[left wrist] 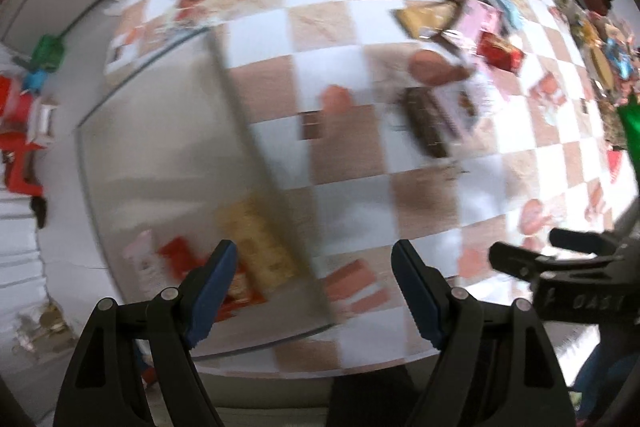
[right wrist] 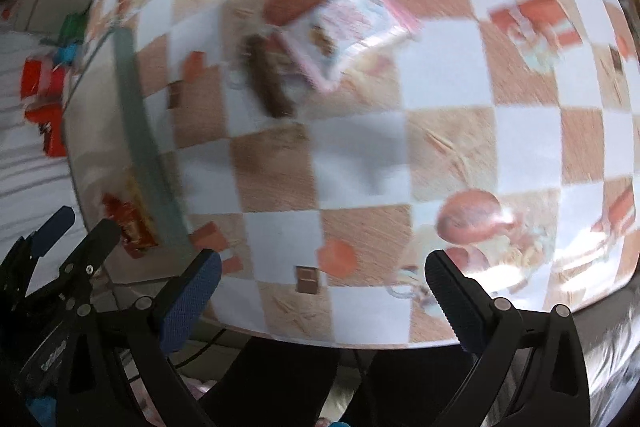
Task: Organize snacks
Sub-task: 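Move both open tools back over the snack pile on the table, then grasp a dark jerky packet with the left tool while the right grasps a pink cranberry packet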
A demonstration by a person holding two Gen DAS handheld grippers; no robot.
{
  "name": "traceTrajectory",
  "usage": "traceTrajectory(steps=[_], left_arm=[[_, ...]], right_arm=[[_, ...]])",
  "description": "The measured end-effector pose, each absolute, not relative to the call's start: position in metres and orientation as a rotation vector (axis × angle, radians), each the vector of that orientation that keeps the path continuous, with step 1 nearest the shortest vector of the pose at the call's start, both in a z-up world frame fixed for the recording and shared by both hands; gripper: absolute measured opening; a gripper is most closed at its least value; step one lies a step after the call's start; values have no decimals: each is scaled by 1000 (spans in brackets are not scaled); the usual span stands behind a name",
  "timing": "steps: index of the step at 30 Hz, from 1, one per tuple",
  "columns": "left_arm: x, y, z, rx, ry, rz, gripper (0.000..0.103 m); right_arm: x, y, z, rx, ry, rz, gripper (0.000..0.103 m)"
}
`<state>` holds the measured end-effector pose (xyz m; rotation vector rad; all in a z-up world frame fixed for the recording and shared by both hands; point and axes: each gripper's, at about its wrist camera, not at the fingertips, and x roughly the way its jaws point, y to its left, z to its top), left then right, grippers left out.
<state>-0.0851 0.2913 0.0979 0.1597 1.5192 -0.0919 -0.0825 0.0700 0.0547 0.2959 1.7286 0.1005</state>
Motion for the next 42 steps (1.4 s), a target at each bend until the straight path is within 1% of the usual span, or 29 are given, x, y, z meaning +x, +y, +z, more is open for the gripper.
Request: traceTrajectory(steps=[3, 7, 14, 16, 20, 23, 25, 27, 35, 42], left_arm=[[-70, 269, 90, 82, 1557, -152, 82], [-46, 244, 69, 52, 1593, -140, 82], [-12, 237, 32, -66, 1667, -51, 82], [-7, 231, 24, -45, 1669, -27, 82], [-5, 226, 15, 96, 1631, 56, 82], [-8, 240, 10, 47, 1629, 58, 87], [-10, 250, 7, 35, 1634, 67, 97], [-11, 258, 5, 31, 1627, 73, 99], [-13, 278, 1, -4, 1625, 36, 102], [-10, 290, -3, -11, 1622, 26, 103]], right_arm=[[-88, 50, 50, 329, 1739, 56, 103], [-98, 26, 46, 350, 1753, 10, 103], [-112, -7, 47, 364, 1755, -30, 103], [-113, -13, 46, 366, 1759, -35, 103], [-113, -24, 44, 366, 1769, -33, 103], [-108, -25, 45, 361, 1767, -22, 103], [-100, -23, 45, 359, 1762, -15, 103], [-91, -22, 44, 354, 1761, -16, 103], [-28, 0, 39, 390, 1712, -45, 103], [23, 13, 32, 494, 1632, -149, 103]])
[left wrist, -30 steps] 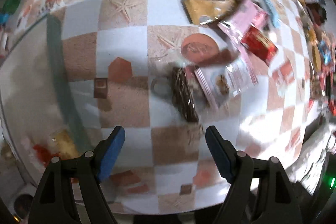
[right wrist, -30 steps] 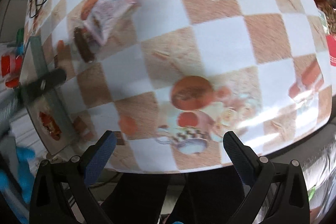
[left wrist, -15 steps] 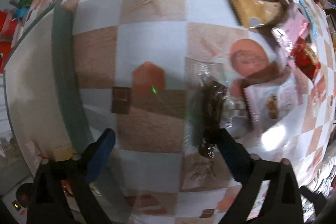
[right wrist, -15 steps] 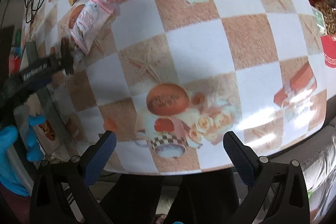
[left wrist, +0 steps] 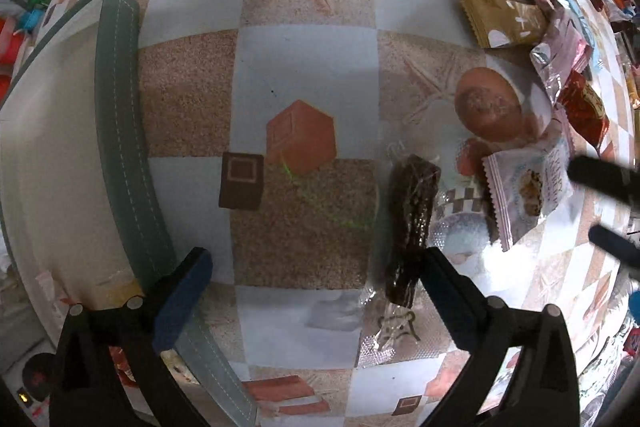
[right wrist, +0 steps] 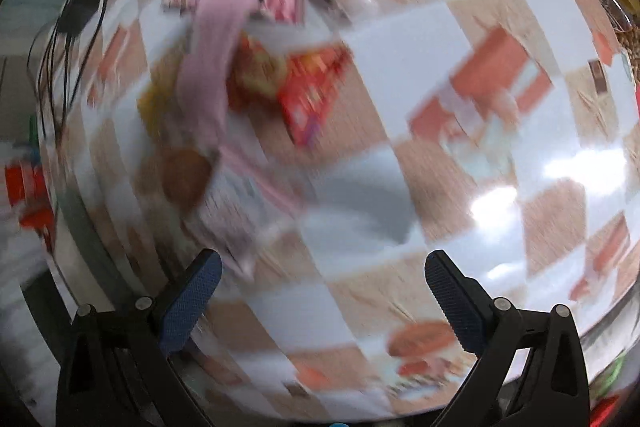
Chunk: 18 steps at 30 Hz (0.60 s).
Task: Organize snacks
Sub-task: 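Grasp a dark jerky packet with the left tool while the right grasps a pink cranberry packet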
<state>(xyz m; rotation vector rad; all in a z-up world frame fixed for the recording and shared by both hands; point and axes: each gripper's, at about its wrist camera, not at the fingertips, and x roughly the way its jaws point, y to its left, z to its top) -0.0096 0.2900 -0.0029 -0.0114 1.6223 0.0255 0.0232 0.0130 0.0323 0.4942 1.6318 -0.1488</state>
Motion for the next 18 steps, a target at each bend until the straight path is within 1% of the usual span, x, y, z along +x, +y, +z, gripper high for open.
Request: traceTrajectory(steps=[3, 7, 10, 18], left_arm=[[-15, 285, -7, -12, 1618, 23, 103], [-18, 282, -7, -7, 1613, 15, 103], [-18, 280, -5, 4, 1604, 4, 103], [-22, 278, -5, 10, 1588, -3, 103]], right_arm=[[40, 21, 31, 469, 1602, -177, 103], [55, 40, 21, 383, 1621, -179, 103], [50, 53, 12, 298, 1644, -203, 103], [19, 37, 6, 171, 1665, -157, 103]])
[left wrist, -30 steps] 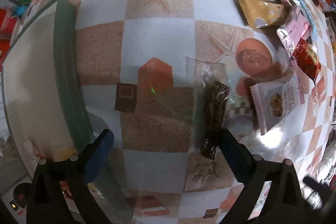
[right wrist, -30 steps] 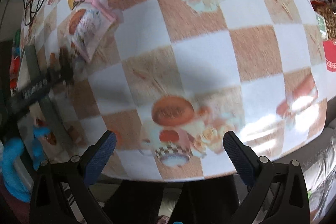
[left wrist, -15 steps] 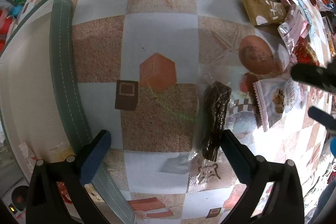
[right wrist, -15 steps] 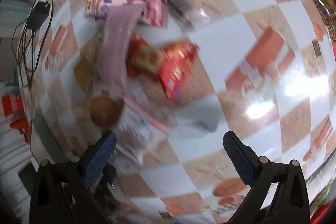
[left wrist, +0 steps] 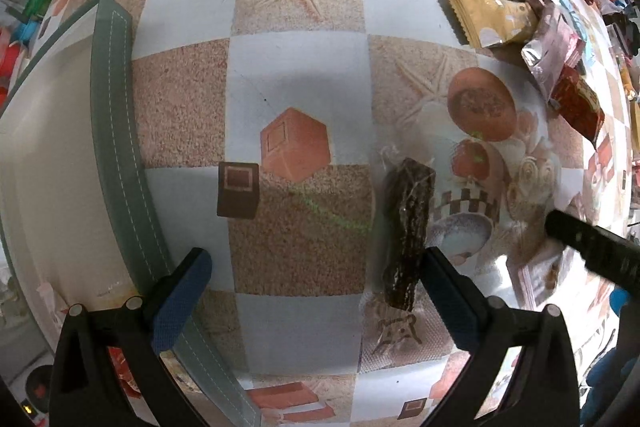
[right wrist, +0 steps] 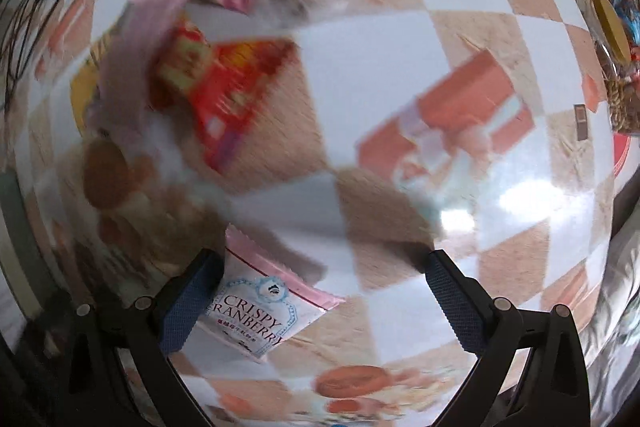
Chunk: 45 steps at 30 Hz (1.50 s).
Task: Organize snacks
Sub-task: 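Grasp a dark jerky packet with the left tool while the right grasps a pink cranberry packet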
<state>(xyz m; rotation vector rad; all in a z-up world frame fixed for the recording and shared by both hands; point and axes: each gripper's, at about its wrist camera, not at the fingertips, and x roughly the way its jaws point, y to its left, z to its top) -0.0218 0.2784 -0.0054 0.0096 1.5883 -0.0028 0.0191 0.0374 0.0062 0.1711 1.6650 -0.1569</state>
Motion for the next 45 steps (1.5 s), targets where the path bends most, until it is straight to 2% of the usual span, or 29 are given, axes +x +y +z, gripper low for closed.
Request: traceTrajectory(steps=[5, 9, 13, 17, 19, 20, 21, 22, 23, 24, 25, 32, 45], left_arm=[[-23, 279, -6, 9, 1588, -3, 103], [-20, 276, -3, 4, 1603, 9, 103], [-18, 259, 0, 35, 1600, -28, 97], [-19, 242, 1, 91, 1595, -57, 93], [-20, 235, 4, 97, 1582, -71, 83], [-20, 233, 6, 101, 1572, -80, 80], [-21, 231, 8, 104, 1564, -88, 70], [-21, 228, 11, 108, 1558, -97, 61], [-20, 224, 15, 109, 1551, -108, 55], [-19, 221, 17, 108, 1549, -115, 46], [-17, 220, 18, 108, 1553, -121, 46], [-17, 229, 37, 56, 1529, -159, 43], [-49, 260, 87, 36, 1415, -176, 43]], right_arm=[[11, 46, 7, 155, 1626, -145, 103], [9, 40, -1, 176, 1703, -134, 103], [3, 34, 2, 393, 1697, -164, 103], [0, 54, -3, 418, 1730, -148, 103], [-8, 68, -4, 408, 1737, -156, 101], [-9, 69, -3, 396, 1734, -162, 96], [-9, 72, -1, 385, 1726, -163, 92], [-7, 79, 4, 361, 1717, -160, 80], [-10, 82, 9, 324, 1704, -155, 63], [-13, 83, 13, 301, 1695, -142, 52], [-13, 85, 14, 298, 1694, -124, 46], [-28, 69, 30, 372, 1685, -49, 45], [-64, 73, 79, 290, 1618, 31, 45]])
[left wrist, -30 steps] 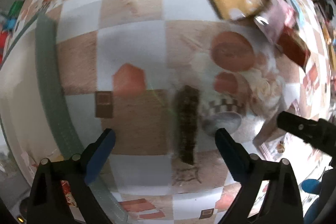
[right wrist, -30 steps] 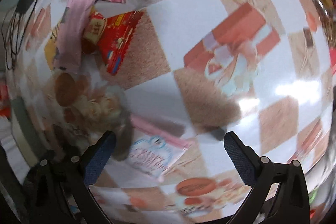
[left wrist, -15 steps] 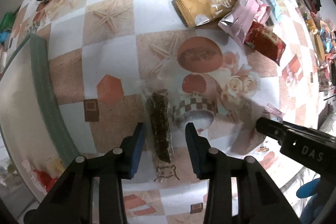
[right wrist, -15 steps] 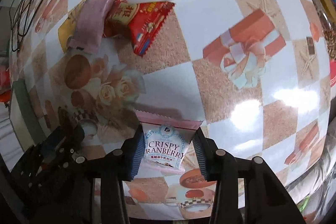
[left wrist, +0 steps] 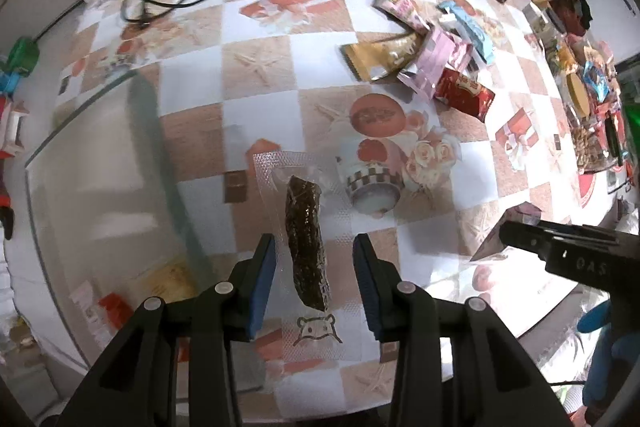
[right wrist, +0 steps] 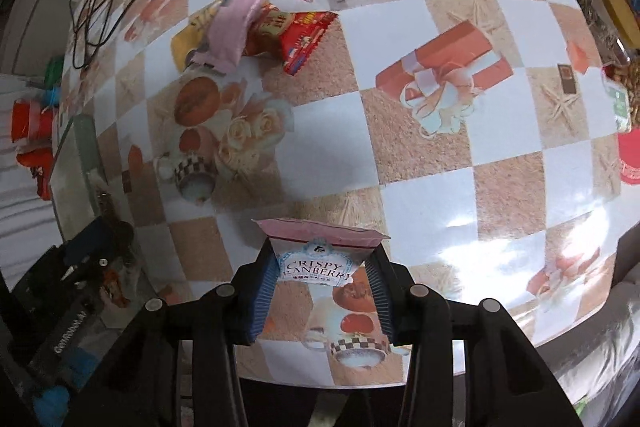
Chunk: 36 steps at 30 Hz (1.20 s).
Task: Organize snacks
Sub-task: 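Carry both packets to the white tray and open both tools to drop them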
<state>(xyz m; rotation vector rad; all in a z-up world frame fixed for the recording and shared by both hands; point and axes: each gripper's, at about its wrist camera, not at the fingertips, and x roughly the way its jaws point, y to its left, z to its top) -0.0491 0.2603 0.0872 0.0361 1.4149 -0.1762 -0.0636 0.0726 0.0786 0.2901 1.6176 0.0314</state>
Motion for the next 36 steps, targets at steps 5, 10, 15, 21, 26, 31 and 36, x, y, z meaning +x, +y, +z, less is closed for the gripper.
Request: traceTrajectory(steps=[5, 10, 15, 21, 26, 31, 36], left_arm=[[-70, 293, 98, 9, 1441, -83, 43], [-77, 318, 107, -41, 1415, -26, 43], [-83, 351, 120, -69, 1379, 43, 43], [-92, 390, 123, -94, 1362, 110, 43], [-105, 424, 115, -128, 1383, 179, 43], [-116, 446, 99, -161, 1414, 194, 43], [-123, 455, 86, -166, 1448, 195, 44]], right_arm=[[-69, 79, 81, 261, 1602, 65, 45], [-41, 100, 85, 214, 1580, 139, 45], [-32, 145, 103, 160, 1560, 243, 45], [-21, 220, 118, 81, 1543, 397, 45], [-15, 280, 118, 26, 1544, 496, 45], [-15, 326, 107, -26, 1569, 558, 45], [-17, 358, 87, -82, 1619, 582, 45]])
